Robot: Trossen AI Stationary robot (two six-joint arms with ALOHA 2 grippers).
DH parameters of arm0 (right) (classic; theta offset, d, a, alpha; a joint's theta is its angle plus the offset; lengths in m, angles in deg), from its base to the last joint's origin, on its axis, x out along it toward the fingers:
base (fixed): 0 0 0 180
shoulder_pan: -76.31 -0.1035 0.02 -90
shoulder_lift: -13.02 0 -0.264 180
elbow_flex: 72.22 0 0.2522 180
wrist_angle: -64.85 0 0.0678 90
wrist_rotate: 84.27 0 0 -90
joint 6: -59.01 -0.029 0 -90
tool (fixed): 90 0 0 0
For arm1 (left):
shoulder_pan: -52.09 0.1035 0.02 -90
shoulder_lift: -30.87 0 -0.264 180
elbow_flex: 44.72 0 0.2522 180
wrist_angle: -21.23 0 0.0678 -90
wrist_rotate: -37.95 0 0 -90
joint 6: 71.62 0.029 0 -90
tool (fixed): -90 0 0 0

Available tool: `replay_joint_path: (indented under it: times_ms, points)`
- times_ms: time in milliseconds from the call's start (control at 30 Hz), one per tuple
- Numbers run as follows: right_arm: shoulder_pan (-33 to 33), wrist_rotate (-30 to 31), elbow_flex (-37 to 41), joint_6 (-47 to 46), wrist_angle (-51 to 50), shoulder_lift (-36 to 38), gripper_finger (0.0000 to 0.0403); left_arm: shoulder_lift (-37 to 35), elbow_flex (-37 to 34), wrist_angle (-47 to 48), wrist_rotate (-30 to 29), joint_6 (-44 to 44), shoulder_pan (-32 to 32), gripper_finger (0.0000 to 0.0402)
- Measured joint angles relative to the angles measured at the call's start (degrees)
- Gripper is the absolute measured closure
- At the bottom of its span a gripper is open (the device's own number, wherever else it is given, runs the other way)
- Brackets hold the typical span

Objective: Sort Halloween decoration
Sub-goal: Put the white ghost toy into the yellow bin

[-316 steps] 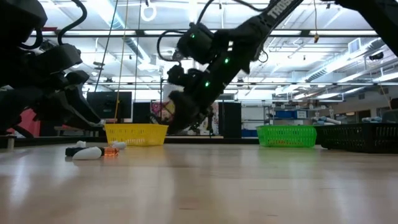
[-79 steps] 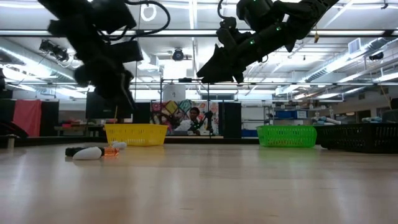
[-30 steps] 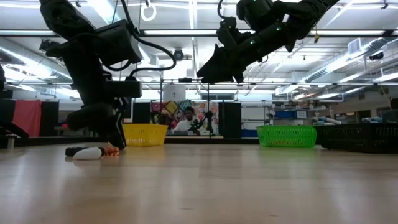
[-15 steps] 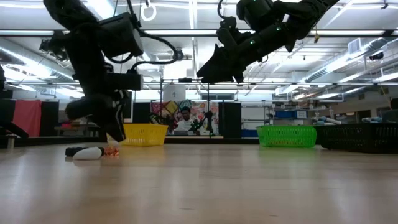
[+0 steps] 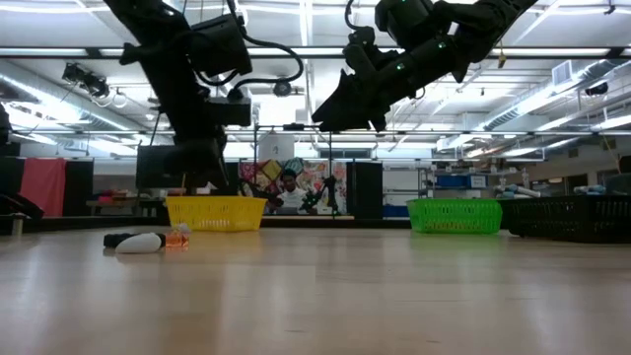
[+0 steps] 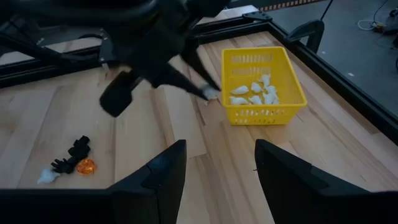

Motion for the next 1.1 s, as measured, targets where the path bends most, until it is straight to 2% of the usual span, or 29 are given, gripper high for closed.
replay_joint_path:
  times_ms: [333, 500, 667, 900, 1100]
  points:
    - [-0.01, 0.0, 0.0, 1.05, -0.02, 0.0, 0.0208, 0.07, 1.55, -2.44, 0.57, 6.38, 8.49, 0.0374]
    - [0.0, 0.0, 0.0, 1.05, 0.0, 0.0, 0.0208, 1.08, 1.55, -5.59, 7.93, 6.25, 15.34, 0.0374]
    - [-0.02, 0.0, 0.0, 0.91, 0.0, 0.0, 0.0208, 1.38, 1.55, -7.18, 8.28, 3.61, 20.04, 0.035]
    - [-0.02, 0.0, 0.0, 0.92, 0.02, 0.0, 0.0208, 1.13, 1.55, -4.92, 8.62, 3.37, 20.13, 0.0278]
    - [-0.02, 0.0, 0.0, 0.94, -0.01, 0.0, 0.0208, -3.93, 1.55, -2.88, 8.67, 2.46, 16.5, 0.0266]
